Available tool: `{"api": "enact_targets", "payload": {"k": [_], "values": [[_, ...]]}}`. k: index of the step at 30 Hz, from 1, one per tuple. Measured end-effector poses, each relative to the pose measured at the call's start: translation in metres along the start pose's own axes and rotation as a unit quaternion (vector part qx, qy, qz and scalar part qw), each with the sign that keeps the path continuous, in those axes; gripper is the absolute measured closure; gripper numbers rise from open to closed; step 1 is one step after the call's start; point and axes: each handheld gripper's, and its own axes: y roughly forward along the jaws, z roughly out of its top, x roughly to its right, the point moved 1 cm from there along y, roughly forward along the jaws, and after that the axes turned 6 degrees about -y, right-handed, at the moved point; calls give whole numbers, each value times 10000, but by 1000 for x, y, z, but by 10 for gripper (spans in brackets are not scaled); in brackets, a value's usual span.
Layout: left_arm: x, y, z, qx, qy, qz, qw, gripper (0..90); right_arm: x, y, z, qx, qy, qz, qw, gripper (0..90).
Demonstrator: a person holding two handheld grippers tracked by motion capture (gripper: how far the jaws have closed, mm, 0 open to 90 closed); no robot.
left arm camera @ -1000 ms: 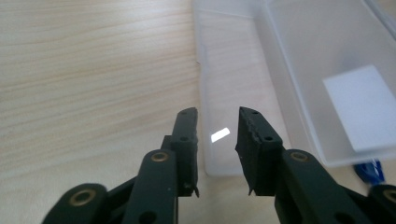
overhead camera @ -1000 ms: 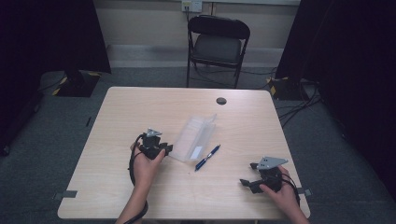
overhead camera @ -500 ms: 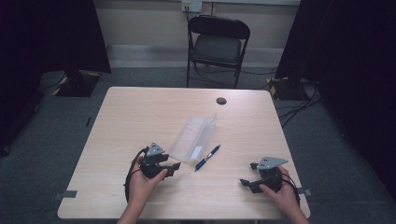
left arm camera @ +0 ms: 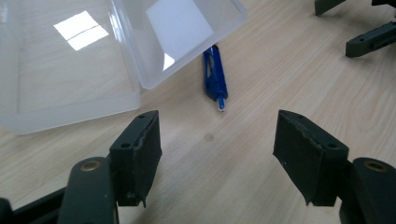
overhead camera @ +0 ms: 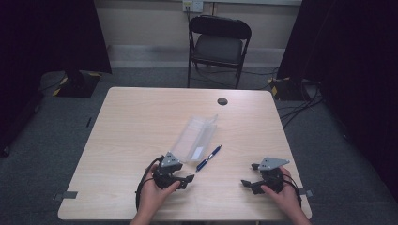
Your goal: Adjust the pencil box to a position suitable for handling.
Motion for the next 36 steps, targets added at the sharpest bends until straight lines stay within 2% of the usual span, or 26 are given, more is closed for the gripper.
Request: {"api": "enact_targets", "payload": {"k": [11,15,16,17,18,19,20,21,24,25,26,27,30,34,36], "values": [[12,17,-1,16,218,-24,9998,306,0,0,0,3,-1,1,10000,181],[15,22,0,-10,362,58,9993,321,0,0,0,4,-2,1,10000,182],[17,24,0,20,336,59,9994,324,0,0,0,3,-2,1,10000,182],[17,25,1,-45,390,108,9992,344,0,0,0,2,3,2,10000,181],[17,28,1,24,373,60,9993,344,0,0,0,2,3,2,10000,181],[18,31,3,-80,472,146,9987,365,0,0,0,-2,9,-1,10000,182],[18,31,3,-80,472,146,9987,371,0,0,0,-2,9,-1,10000,182],[20,33,5,-46,582,196,9981,392,0,0,0,5,-3,2,10000,181],[21,36,6,-51,602,211,9980,421,0,0,0,3,-2,1,10000,182],[22,37,7,-114,648,284,9974,427,0,0,0,3,-2,1,10000,182],[23,39,8,-133,645,277,9974,455,0,0,0,3,-1,1,10000,181],[25,41,9,-146,647,377,9971,494,0,0,0,-1,-1,0,10000,182],[25,43,10,-128,678,381,9969,524,0,0,0,0,3,0,10000,182],[24,44,12,-117,577,494,9970,632,0,0,0,3,-5,2,10000,181],[24,45,12,-57,650,533,9964,656,0,0,0,-1,-11,6,10000,182]]}}
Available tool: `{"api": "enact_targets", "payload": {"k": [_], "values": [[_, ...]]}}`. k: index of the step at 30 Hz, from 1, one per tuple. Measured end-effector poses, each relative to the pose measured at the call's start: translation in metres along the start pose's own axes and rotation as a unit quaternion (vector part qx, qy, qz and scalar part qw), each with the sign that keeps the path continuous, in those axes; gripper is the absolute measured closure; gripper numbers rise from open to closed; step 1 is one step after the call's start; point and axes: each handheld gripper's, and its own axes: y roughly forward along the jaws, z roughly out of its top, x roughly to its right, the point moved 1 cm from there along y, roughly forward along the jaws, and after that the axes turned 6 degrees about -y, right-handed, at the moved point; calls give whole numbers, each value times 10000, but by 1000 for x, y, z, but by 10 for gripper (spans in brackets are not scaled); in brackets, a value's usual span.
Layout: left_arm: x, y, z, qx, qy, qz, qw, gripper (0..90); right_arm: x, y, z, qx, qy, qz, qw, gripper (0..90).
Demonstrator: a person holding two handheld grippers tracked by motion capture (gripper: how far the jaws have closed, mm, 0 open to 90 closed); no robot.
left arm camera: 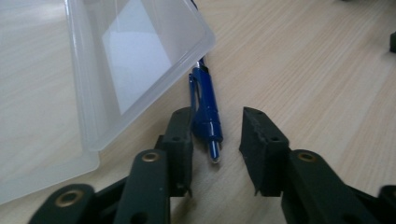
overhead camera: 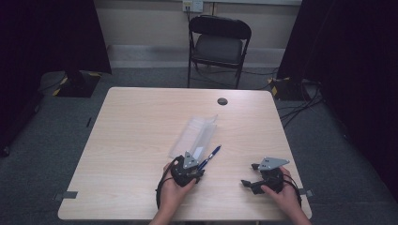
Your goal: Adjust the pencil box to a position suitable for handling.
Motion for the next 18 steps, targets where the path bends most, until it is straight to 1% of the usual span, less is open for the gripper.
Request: {"api": "enact_targets", "payload": {"k": [1,2,3,4,5,6,8,9,10,11,13,14,15,16,17,18], "values": [[0,-1,0,-36,-1,-35,10000,718,0,0,0,2,4,-2,10000,181],[0,-1,0,-36,-1,-35,10000,742,0,0,0,2,4,-2,10000,181],[-1,-3,0,-58,-92,-70,9999,748,0,0,0,0,11,-5,10000,182],[-1,-3,0,-58,-92,-70,9999,756,0,0,0,0,11,-5,10000,182],[-2,-6,0,-184,-77,-80,9998,779,0,0,0,3,4,-3,10000,182],[-2,-6,0,-184,-77,-80,9998,821,0,0,0,3,4,-3,10000,182],[-3,-8,-2,-203,-96,-171,9996,833,0,0,0,-1,10,-5,10000,182],[-4,-10,-3,-201,-89,-201,9996,829,0,0,0,3,6,-4,10000,182],[-4,-12,-4,-265,-67,-166,9995,829,0,0,0,3,6,-4,10000,182],[-6,-13,-5,-228,-27,-189,9996,828,0,0,0,2,13,-6,10000,182],[-7,-16,-6,-259,-66,-177,9995,810,0,0,0,4,10,-5,10000,181],[-8,-15,-7,-184,-151,-214,9995,702,0,0,0,1,15,-6,10000,182],[-8,-13,-7,-124,-214,-218,9995,702,0,0,0,1,15,-6,10000,182],[-8,-13,-6,-170,-79,-127,9997,674,0,0,0,4,9,-4,10000,182],[-7,-11,-5,-120,-47,-135,9998,673,0,0,0,4,9,-5,10000,182],[-5,-9,-5,-76,-90,-120,9999,661,0,0,0,3,6,-4,10000,182]]}}
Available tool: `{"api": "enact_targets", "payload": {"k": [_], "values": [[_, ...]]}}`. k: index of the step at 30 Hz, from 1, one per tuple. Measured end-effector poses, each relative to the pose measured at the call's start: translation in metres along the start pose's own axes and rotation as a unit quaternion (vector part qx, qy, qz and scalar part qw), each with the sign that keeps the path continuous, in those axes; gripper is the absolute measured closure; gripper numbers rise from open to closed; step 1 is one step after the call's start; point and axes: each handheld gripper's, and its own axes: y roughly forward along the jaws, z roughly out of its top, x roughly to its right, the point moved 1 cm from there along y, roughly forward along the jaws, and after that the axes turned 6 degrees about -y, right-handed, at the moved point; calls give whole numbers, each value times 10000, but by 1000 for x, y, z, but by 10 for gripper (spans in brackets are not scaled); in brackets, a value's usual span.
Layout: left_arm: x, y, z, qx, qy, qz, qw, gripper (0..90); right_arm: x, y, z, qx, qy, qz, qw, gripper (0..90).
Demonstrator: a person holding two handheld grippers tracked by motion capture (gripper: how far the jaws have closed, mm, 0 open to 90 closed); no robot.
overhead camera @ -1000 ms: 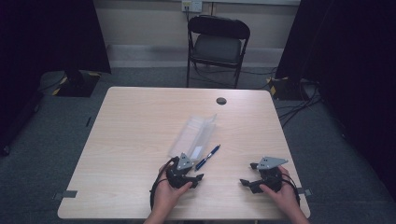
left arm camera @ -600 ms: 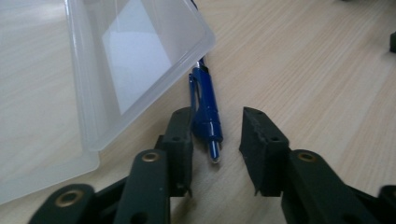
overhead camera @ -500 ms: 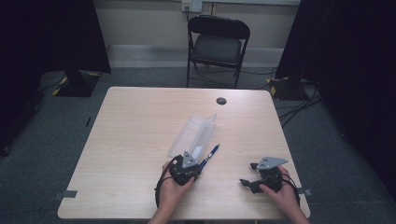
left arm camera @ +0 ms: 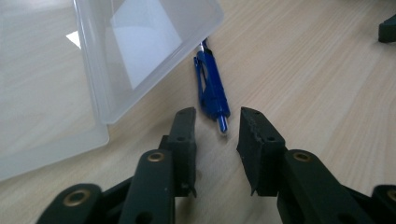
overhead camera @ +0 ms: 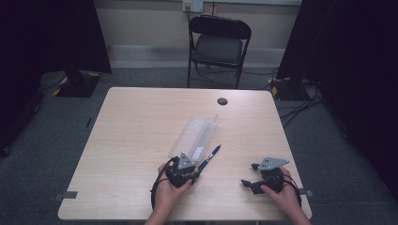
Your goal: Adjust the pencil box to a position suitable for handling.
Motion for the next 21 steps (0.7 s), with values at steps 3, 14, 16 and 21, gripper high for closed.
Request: {"api": "enact_targets", "payload": {"k": [3,14,16,21], "values": [[3,6,3,41,74,63,9999,599,0,0,0,1,-1,0,10000,182],[8,15,10,52,42,154,9999,607,0,0,0,1,-1,2,10000,181],[9,17,11,62,66,180,9998,646,0,0,0,-3,-9,7,10000,181],[8,16,11,76,3,95,9999,737,0,0,0,-2,-9,7,10000,181]]}}
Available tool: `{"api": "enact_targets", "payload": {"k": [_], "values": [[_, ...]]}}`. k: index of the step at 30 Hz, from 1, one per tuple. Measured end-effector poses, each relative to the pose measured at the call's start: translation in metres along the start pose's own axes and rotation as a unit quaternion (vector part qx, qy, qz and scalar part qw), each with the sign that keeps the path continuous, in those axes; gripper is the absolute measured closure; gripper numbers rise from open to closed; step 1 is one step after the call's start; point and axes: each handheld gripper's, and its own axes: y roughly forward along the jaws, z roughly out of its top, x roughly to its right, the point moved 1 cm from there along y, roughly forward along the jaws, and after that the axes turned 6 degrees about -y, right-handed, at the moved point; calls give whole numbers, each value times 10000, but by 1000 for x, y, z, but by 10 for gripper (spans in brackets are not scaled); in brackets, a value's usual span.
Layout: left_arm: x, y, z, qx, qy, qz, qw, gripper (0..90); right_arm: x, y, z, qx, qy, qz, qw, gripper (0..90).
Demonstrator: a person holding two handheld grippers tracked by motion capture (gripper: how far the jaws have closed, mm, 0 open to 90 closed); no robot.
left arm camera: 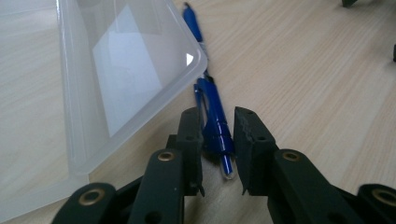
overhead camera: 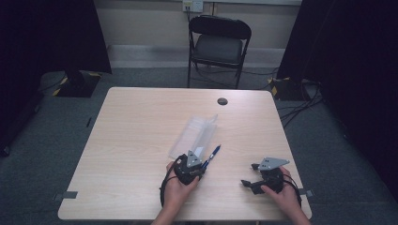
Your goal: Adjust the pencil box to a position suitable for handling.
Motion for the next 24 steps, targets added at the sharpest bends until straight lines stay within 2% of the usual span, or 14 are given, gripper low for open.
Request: {"api": "enact_targets", "payload": {"k": [1,6,8,9,10,11,18,20,23,24], "values": [[-1,-1,0,-25,106,-9,9999,737,0,0,0,0,0,0,10000,181],[-4,-12,-5,-221,144,-156,9995,750,0,0,0,3,14,-4,10000,181],[-6,-21,-12,-247,149,-235,9993,750,0,0,0,-2,7,1,10000,181],[-6,-21,-12,-247,149,-235,9993,750,0,0,0,-2,7,1,10000,181],[-8,-30,-17,-308,137,-256,9991,750,0,0,0,0,0,0,10000,181],[-10,-34,-20,-319,235,-247,9989,750,0,0,0,-1,1,-1,10000,181],[-20,-60,-37,-472,297,-190,9983,749,0,0,0,2,6,-4,10000,181],[-25,-71,-45,-481,245,-195,9984,748,0,0,0,1,13,-2,10000,180],[-28,-76,-49,-463,152,-212,9986,749,0,0,0,4,19,-1,10000,180],[-28,-76,-50,-431,-10,-237,9988,747,0,0,0,4,20,-1,10000,180]]}}
